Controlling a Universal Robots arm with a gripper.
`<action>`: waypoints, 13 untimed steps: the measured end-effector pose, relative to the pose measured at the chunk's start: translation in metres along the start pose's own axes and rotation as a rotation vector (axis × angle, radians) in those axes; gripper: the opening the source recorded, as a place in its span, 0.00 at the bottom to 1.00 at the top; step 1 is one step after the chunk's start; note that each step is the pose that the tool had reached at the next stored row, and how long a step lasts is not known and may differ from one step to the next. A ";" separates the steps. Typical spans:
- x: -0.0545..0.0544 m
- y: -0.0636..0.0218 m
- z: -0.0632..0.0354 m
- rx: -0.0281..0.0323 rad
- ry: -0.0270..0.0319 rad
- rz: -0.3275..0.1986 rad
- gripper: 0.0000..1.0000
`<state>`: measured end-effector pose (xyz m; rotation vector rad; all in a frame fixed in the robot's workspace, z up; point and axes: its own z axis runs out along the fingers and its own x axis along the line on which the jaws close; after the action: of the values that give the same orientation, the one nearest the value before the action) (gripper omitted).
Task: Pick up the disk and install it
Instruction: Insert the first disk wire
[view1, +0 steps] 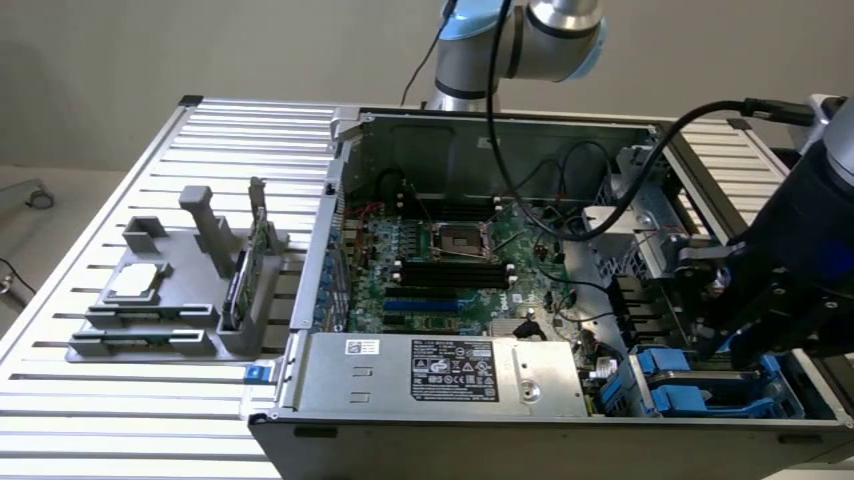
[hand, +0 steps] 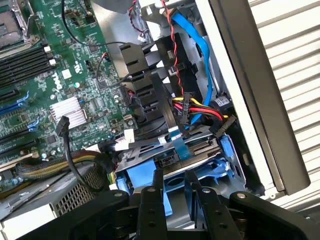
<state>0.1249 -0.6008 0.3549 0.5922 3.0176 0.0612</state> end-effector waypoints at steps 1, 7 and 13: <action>-0.001 0.0003 0.0000 0.0001 -0.0003 0.005 0.31; -0.004 0.0024 0.0003 0.0010 -0.0023 0.037 0.31; -0.007 0.0044 0.0006 0.0019 -0.0042 0.069 0.31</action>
<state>0.1332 -0.5994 0.3550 0.6958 2.9930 0.0605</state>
